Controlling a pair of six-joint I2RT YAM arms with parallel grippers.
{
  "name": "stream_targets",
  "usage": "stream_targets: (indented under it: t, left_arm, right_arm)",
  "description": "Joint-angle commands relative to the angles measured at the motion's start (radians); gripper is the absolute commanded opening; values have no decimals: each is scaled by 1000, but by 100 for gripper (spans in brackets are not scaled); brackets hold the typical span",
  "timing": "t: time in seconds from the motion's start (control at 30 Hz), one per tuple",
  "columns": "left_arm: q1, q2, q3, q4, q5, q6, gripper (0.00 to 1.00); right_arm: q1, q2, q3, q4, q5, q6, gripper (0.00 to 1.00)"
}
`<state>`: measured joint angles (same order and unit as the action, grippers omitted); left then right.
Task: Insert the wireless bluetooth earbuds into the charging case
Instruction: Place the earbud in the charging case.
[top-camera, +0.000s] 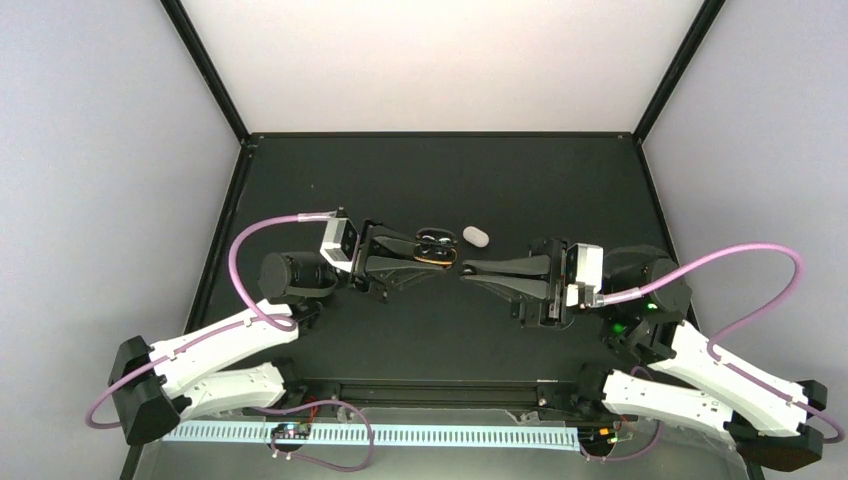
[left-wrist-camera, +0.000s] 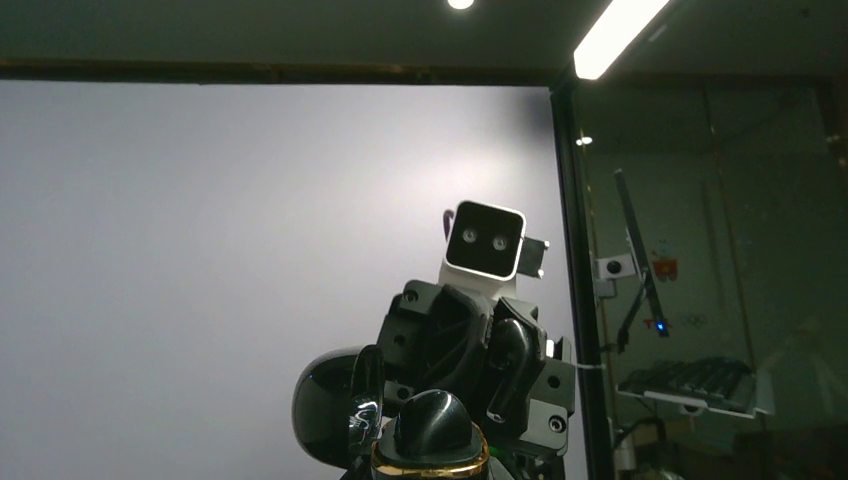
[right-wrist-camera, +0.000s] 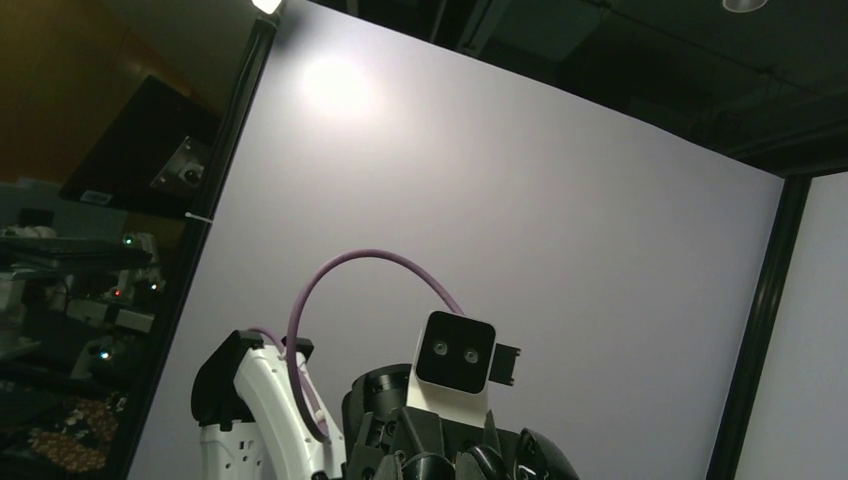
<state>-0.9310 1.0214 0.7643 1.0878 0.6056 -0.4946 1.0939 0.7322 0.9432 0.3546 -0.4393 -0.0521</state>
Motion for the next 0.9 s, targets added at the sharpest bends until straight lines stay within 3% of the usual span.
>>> stream_targets:
  t: [0.0, 0.4, 0.87]
  left_arm:
    - [-9, 15, 28, 18, 85, -6, 2]
    - [-27, 18, 28, 4, 111, 32, 2]
    - [-31, 1, 22, 4, 80, 44, 2]
  right_arm:
    - [8, 4, 6, 0, -41, -35, 1]
    - [7, -2, -9, 24, 43, -32, 1]
    - [8, 7, -8, 0, 34, -9, 1]
